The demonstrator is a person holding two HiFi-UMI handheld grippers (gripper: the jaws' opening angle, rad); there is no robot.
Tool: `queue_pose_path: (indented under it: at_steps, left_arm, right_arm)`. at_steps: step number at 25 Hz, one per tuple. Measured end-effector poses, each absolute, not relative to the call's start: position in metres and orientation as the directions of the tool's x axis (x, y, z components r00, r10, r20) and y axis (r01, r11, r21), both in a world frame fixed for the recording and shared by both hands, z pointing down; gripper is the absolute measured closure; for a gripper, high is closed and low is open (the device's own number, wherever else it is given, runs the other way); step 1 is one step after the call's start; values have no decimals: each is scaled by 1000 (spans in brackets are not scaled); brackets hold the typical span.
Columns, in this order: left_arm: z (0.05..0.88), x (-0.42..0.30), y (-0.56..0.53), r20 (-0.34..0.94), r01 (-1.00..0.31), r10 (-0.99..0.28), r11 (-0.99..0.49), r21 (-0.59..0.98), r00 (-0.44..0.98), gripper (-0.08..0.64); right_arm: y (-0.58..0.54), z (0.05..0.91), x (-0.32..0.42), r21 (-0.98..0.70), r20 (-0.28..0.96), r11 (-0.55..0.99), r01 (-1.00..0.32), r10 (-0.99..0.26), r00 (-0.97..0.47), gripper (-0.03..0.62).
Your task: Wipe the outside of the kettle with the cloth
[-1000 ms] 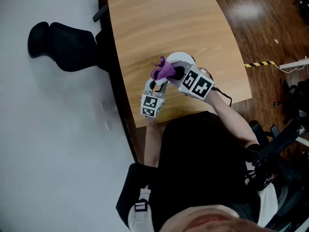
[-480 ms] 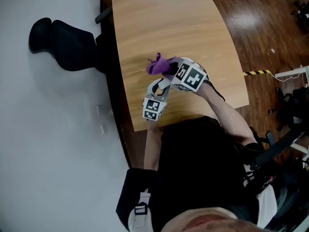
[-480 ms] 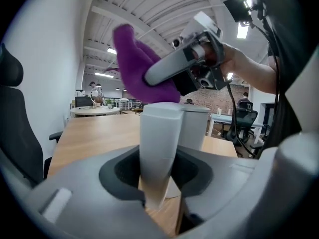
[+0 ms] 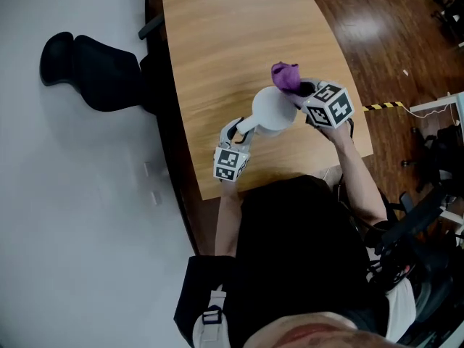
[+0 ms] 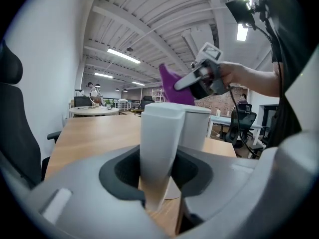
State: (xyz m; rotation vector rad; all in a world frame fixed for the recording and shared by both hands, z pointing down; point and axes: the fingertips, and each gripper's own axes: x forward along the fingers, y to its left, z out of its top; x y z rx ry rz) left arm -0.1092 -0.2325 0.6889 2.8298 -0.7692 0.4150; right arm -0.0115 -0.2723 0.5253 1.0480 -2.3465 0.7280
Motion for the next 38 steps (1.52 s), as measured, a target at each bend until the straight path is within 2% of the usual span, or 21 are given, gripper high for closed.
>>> queue_pose_path:
  at_steps: [2, 5, 7, 10, 12, 15, 17, 19, 22, 25, 26, 27, 30, 34, 36, 38]
  left_arm:
    - [689, -111, -230, 305, -521, -471, -846, 107, 828, 509]
    - [696, -106, -225, 300, -515, -467, -851, 100, 832, 508]
    - [699, -106, -223, 306, -495, -446, -863, 99, 841, 508]
    - [697, -109, -226, 305, -480, -431, -871, 105, 849, 508]
    - [697, -107, -228, 300, -483, -436, -870, 101, 849, 509]
    - [697, -102, -217, 307, -484, -437, -870, 95, 845, 509]
    - [694, -97, -200, 317, -477, -428, -874, 92, 846, 509]
    - [689, -85, -185, 325, -461, -414, -884, 81, 850, 511]
    - [682, -69, -183, 333, -433, -389, -899, 67, 859, 511]
    - [684, -74, -198, 329, -447, -395, -889, 97, 858, 508]
    - [685, -78, -199, 329, -460, -404, -882, 108, 853, 505]
    - [687, -83, -198, 333, -472, -414, -874, 115, 847, 505]
    - [688, -83, -200, 352, -512, -449, -852, 109, 821, 498]
    - [686, -81, -219, 421, -630, -563, -776, 25, 711, 458]
    - [696, -80, -236, 461, -674, -587, -738, 33, 666, 432]
    - [696, -81, -251, 495, -689, -584, -723, 43, 644, 441]
  right_arm:
    - [-228, 516, -75, -308, 516, 693, -652, -454, -727, 525]
    - [-190, 550, -105, -264, 528, 774, -575, -383, -758, 524]
    - [-196, 559, -73, -286, 528, 705, -649, -449, -721, 526]
    - [-220, 572, 17, -218, 625, 499, -838, -588, -513, 526]
    - [-232, 563, 44, -178, 640, 442, -879, -627, -444, 526]
    - [-231, 522, -12, -228, 550, 595, -770, -574, -607, 526]
    - [-213, 520, -54, -229, 551, 712, -664, -468, -692, 525]
    - [-200, 538, -52, -231, 569, 759, -609, -403, -717, 525]
    - [-208, 554, 17, -293, 530, 683, -669, -466, -709, 526]
    - [-220, 572, 99, -275, 572, 487, -829, -611, -548, 526]
    - [-215, 579, 113, -329, 548, 429, -841, -639, -540, 525]
    - [-204, 585, 117, -436, 492, 383, -815, -657, -572, 525]
    - [-174, 610, 117, -734, 281, 311, -604, -670, -687, 525]
    - [-162, 654, 121, -824, 218, 277, -495, -651, -727, 523]
    - [-167, 667, 129, -860, 166, 263, -437, -665, -728, 523]
    - [-174, 669, 131, -886, 125, 253, -389, -679, -724, 523]
